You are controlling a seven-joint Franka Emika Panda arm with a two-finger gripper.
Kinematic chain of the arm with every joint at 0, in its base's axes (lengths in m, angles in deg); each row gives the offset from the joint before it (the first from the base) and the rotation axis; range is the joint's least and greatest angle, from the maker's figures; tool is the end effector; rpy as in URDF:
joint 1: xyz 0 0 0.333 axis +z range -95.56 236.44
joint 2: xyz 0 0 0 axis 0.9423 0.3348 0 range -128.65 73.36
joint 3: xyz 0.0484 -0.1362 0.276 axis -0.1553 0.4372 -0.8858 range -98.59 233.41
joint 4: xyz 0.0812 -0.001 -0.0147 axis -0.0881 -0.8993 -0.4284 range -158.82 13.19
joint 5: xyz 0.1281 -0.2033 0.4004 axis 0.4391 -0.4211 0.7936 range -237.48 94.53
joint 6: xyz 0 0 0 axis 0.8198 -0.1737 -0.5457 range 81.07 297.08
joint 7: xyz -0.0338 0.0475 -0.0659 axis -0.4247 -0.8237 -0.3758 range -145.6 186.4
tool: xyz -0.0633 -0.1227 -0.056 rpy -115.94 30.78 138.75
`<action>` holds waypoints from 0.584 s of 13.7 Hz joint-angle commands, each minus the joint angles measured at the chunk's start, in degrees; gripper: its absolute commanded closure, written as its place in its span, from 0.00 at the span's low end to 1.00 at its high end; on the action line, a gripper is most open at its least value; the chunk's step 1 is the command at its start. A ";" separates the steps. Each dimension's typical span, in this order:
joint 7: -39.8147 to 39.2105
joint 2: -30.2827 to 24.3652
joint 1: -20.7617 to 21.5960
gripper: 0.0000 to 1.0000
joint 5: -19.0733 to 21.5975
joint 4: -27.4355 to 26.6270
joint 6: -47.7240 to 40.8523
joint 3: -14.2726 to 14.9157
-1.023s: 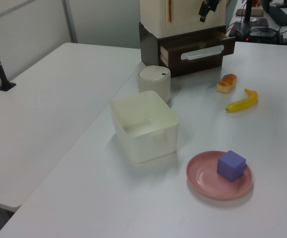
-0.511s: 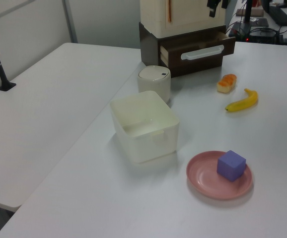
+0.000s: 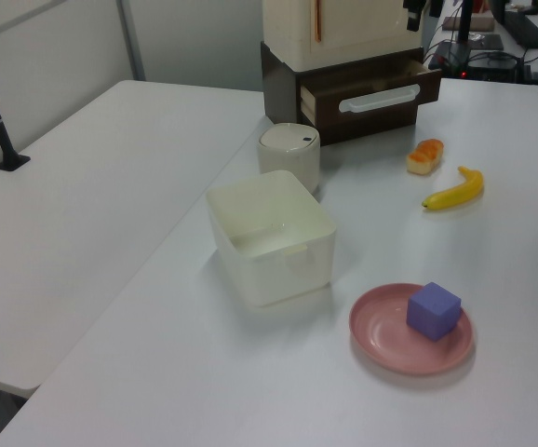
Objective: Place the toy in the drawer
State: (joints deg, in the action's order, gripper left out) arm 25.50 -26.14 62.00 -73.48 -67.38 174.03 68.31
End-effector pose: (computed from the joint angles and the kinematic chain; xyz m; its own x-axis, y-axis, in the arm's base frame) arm 0.6370 -0.1098 0.6170 0.9633 -0.2470 0.1052 -0.2510 -0.9676 0.0261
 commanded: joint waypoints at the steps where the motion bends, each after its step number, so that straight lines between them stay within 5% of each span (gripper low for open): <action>1: 2.28 -2.65 1.76 0.00 1.03 -4.29 0.59 0.24; 8: -10.19 -2.74 3.34 0.00 0.68 -4.56 -6.42 -1.69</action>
State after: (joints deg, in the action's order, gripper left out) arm 19.12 -26.95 64.19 -73.48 -70.42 171.30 66.34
